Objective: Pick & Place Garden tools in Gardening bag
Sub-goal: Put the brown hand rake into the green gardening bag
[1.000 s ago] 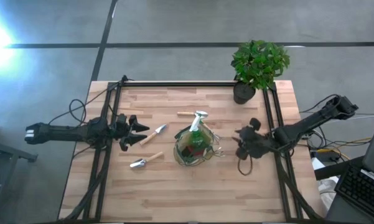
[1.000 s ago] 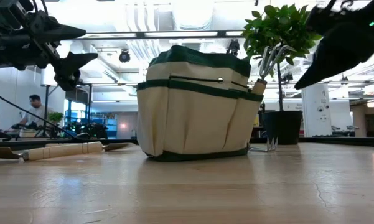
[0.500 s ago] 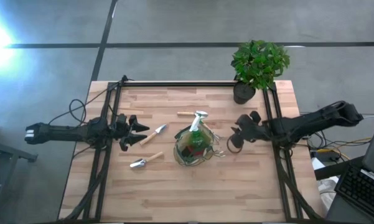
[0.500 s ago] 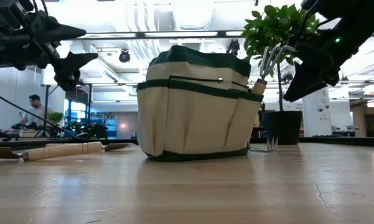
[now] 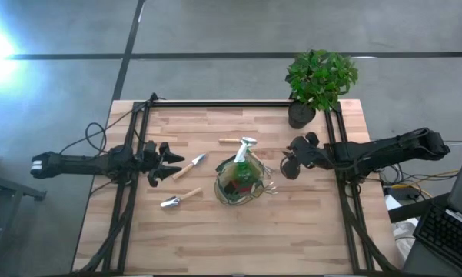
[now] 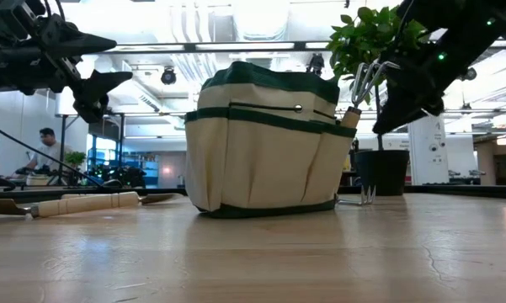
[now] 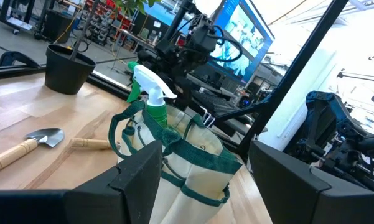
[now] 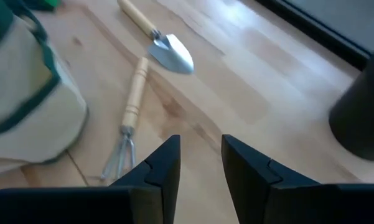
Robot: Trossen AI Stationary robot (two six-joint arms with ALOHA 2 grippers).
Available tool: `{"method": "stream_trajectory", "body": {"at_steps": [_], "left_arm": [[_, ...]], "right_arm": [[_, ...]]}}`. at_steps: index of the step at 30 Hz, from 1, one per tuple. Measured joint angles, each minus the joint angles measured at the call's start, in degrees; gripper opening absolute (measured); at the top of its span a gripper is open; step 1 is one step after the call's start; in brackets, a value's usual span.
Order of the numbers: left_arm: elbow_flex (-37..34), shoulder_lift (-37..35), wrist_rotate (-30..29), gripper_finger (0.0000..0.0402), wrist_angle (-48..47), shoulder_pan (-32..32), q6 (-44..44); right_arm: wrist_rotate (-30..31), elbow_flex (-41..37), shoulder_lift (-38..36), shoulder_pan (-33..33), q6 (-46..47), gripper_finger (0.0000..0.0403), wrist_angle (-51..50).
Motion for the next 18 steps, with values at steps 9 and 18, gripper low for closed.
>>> {"method": "stream_trajectory", "body": {"at_steps": [9,18], "left_arm": [[0.0,0.0,0.0,0.0245,0.0,0.0,0.01],[0.0,0.0,0.0,0.0245,0.0,0.0,-0.01]], "right_arm": [[0.12,0.0,0.0,0.03,-10.94,0.0088,13.37],[-0.79,0.99,-0.09,0.03,-15.85,0.0068,14.99]]}}
